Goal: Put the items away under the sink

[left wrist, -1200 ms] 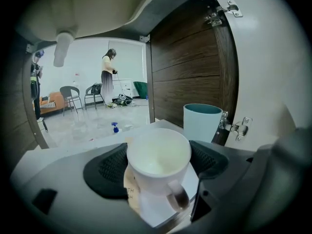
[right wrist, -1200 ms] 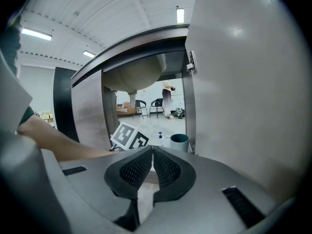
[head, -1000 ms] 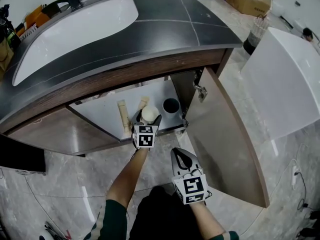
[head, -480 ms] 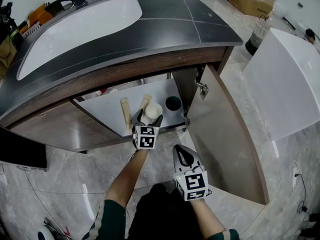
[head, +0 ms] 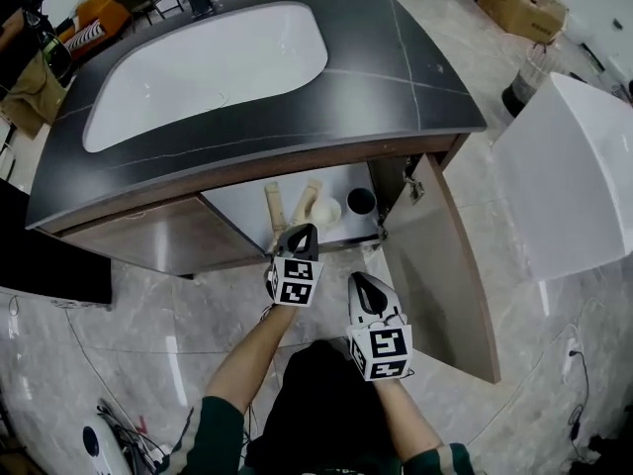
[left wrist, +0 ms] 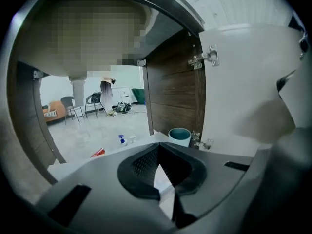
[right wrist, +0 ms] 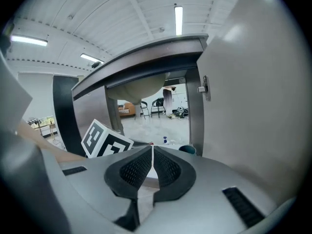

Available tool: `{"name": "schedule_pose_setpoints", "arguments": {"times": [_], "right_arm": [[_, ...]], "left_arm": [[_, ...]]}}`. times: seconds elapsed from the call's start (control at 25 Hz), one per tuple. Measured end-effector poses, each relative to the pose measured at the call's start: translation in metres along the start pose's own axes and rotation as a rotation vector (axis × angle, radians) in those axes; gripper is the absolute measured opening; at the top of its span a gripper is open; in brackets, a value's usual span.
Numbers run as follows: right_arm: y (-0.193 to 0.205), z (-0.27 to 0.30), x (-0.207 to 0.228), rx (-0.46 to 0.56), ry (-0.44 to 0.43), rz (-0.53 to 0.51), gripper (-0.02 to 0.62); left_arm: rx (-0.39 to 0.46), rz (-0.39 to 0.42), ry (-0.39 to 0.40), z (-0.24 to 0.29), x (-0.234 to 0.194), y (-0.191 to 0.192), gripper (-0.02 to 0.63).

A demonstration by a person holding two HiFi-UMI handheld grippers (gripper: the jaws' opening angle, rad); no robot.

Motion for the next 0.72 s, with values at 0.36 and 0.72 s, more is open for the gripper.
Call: {"name": "schedule_pose_setpoints", "arguments": {"times": [0.36, 0.72], "right_arm": [[-0.159, -0.096, -0.044, -0.082, -0.029, -0.024, 0.043], [-0.365, -0.229, -0.098, -0.062, -0.047, -0.094, 0.043]], "left_arm": [[-0.09, -0.018, 0.056, -0.136, 0.031, -0.128, 0.011], [-0.042, 0.004, -0.009, -0.323, 0.045, -0.336, 0.011]]}}
Point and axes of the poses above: the fingertips, and each gripper's own axes: z forward along the fingers, x to its right, y out of its underside, the point moved 5 cm from there along -z, backward along the fingers, and after that the axes turned 2 degrees about y, right-handed, at the moved point
